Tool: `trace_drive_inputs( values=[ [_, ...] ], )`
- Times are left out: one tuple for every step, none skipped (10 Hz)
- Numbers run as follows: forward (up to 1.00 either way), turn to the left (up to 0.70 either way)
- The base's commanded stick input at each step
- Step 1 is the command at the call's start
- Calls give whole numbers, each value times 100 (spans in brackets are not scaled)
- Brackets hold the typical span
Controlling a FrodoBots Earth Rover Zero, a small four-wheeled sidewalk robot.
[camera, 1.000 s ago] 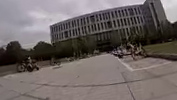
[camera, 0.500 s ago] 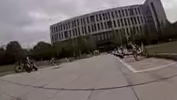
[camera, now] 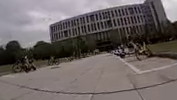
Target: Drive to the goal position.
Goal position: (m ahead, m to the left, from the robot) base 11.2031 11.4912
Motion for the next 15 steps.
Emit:
trace_drive_inputs(
  values=[
    [45,0],
    [45,0],
    [45,0],
    [45,0],
    [45,0],
    [45,0],
    [45,0],
    [45,0],
    [45,0],
    [45,0],
    [45,0],
    [45,0],
    [45,0],
    [45,0],
    [45,0]
  ],
)
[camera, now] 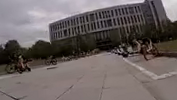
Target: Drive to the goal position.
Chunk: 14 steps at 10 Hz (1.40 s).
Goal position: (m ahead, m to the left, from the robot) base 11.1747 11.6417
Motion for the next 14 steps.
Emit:
trace_drive_inputs(
  values=[
    [45,0],
    [45,0],
    [45,0],
    [45,0],
    [45,0],
    [45,0],
    [45,0],
    [45,0],
    [45,0],
    [45,0],
    [45,0],
    [45,0],
    [45,0],
    [45,0]
  ],
)
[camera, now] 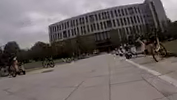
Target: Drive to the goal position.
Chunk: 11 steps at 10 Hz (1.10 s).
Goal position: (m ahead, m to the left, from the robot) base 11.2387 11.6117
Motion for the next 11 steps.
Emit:
trace_drive_inputs(
  values=[
    [45,0],
    [45,0],
    [45,0],
    [45,0],
    [45,0],
    [45,0],
    [45,0],
    [45,0],
    [45,0],
    [45,0],
    [45,0]
  ],
)
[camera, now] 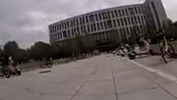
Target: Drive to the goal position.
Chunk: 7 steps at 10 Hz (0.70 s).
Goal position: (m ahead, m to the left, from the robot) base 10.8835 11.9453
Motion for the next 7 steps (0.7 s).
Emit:
trace_drive_inputs(
  values=[
    [45,0],
    [45,0],
    [45,0],
    [45,0],
    [45,0],
    [45,0],
    [45,0]
  ],
)
